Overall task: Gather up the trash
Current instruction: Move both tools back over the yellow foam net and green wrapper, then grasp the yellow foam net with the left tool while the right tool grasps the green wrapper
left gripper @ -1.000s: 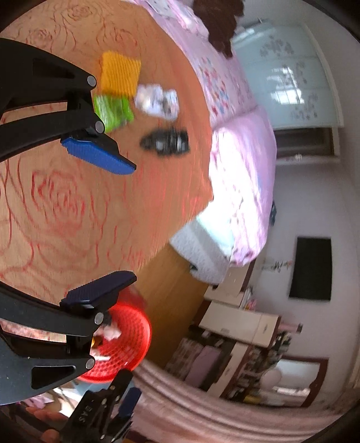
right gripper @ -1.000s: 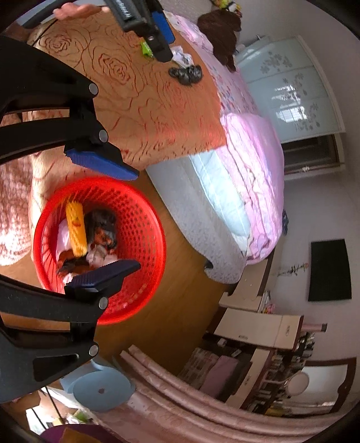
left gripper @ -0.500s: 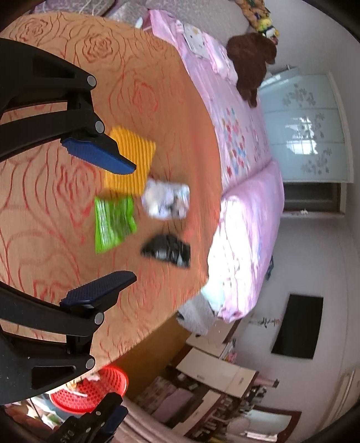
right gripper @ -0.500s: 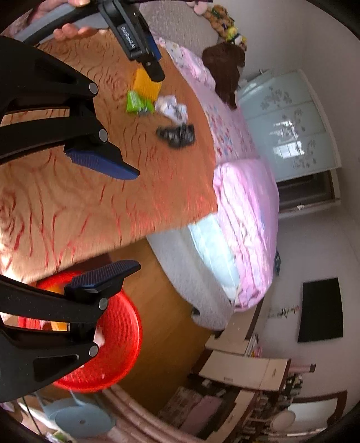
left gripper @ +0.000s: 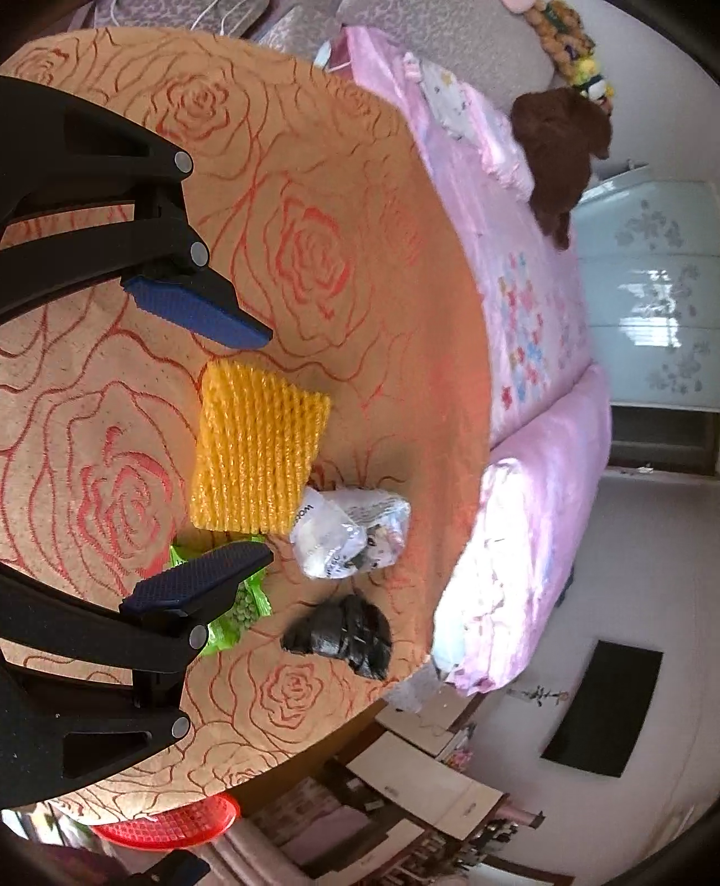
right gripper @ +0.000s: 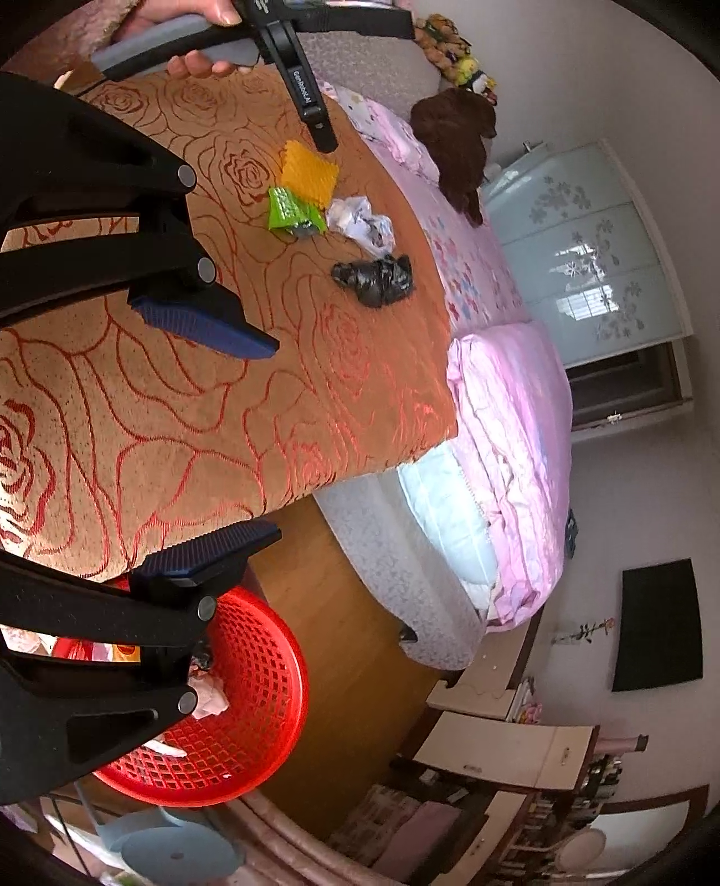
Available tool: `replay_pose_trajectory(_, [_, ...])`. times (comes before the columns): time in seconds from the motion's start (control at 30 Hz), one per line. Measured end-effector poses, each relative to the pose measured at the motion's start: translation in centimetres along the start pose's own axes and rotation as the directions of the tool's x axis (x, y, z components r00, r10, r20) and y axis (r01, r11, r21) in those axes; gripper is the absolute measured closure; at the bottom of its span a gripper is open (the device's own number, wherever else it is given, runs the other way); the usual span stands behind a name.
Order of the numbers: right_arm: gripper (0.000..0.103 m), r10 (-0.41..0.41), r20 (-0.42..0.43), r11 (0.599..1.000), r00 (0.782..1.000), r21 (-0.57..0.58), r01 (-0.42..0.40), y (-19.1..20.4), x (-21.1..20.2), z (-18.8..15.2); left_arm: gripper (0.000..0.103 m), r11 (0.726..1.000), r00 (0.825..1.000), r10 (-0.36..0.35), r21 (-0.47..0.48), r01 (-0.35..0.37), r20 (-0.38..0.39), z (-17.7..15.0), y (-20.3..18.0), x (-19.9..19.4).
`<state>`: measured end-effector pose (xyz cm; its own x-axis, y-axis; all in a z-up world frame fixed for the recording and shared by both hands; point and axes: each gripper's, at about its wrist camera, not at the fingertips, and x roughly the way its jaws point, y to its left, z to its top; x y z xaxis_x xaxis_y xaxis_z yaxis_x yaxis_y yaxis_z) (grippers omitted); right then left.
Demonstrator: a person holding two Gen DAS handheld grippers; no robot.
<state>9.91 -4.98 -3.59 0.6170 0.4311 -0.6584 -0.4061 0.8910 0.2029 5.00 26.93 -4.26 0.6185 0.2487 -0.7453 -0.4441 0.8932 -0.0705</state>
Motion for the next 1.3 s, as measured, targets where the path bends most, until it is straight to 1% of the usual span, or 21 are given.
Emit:
replay_pose_trajectory(0.2, [0.044,0.001,-0.016,1.0,1.0,-0.008,-0.001,0.0,0.4,-0.5,0.034,1.0,0.999,0.011,0.013,-0.01,-0.051,-0.4,-0.3,2.7])
replay_pose_trajectory(0.33, [0.044,-0.004,-0.026,1.0,1.0,-0.008,0.003,0.0,0.8,-0.8,0.034,1.0,0.998,0.013,0.015,-0.012,-0.058,-0.8,-0.2,3.4])
replay_pose_trajectory(0.43, [0.044,-0.005,-0.036,1.0,0.999,-0.013,0.005,0.1,1.2,-1.1,0.034,0.999,0.999,0.018,0.03,-0.016,-0.048,-1.0,-0.5,3.5])
replay_pose_trajectory(0.53, [0.044,-0.004,-0.047,1.0,0.999,-0.022,0.003,0.5,1.5,-1.3,0.04,0.998,0.999,0.016,0.054,-0.014,-0.038,-1.3,-1.0,3.7])
replay_pose_trajectory(0.57, [0.044,-0.005,-0.051,1.0,0.999,-0.028,0.004,0.7,1.6,-1.4,0.046,0.998,0.999,0.009,0.059,-0.007,-0.038,-1.3,-1.1,3.7])
replay_pose_trajectory(0.67, [0.044,-0.002,-0.063,0.999,0.998,-0.041,0.0,1.4,1.9,-1.5,0.059,0.997,0.999,-0.02,0.071,0.023,-0.04,-1.5,-1.3,3.5])
replay_pose_trajectory(0.77, [0.044,0.0,-0.066,0.998,0.998,-0.06,-0.004,2.0,1.9,-1.5,0.067,0.997,0.998,-0.042,0.068,0.044,-0.04,-1.8,-1.4,3.3])
replay_pose_trajectory(0.87, [0.044,0.005,-0.068,0.996,0.998,-0.084,-0.01,3.0,2.1,-1.2,0.072,0.998,0.999,-0.04,0.052,0.042,-0.034,-2.2,-0.9,2.8])
replay_pose_trajectory(0.93, [0.044,0.011,-0.07,0.995,0.997,-0.103,-0.018,3.9,2.3,-1.0,0.074,0.999,0.999,-0.03,0.028,0.031,-0.027,-2.5,-0.1,2.3])
replay_pose_trajectory(1.07, [0.044,0.038,-0.081,0.989,0.996,-0.14,-0.049,5.9,3.2,-0.6,0.074,0.999,1.0,-0.009,-0.043,0.009,-0.018,-2.9,2.1,1.6])
replay_pose_trajectory(1.17, [0.044,0.065,-0.099,0.982,0.993,-0.171,-0.081,8.2,4.5,-0.1,0.074,0.996,1.0,-0.016,-0.088,0.014,-0.019,-3.0,3.2,1.6])
replay_pose_trajectory(1.3, [0.044,0.106,-0.123,0.968,0.987,-0.214,-0.13,11.5,6.3,0.7,0.074,0.995,1.0,-0.008,-0.099,0.006,-0.017,-2.9,3.4,1.6])
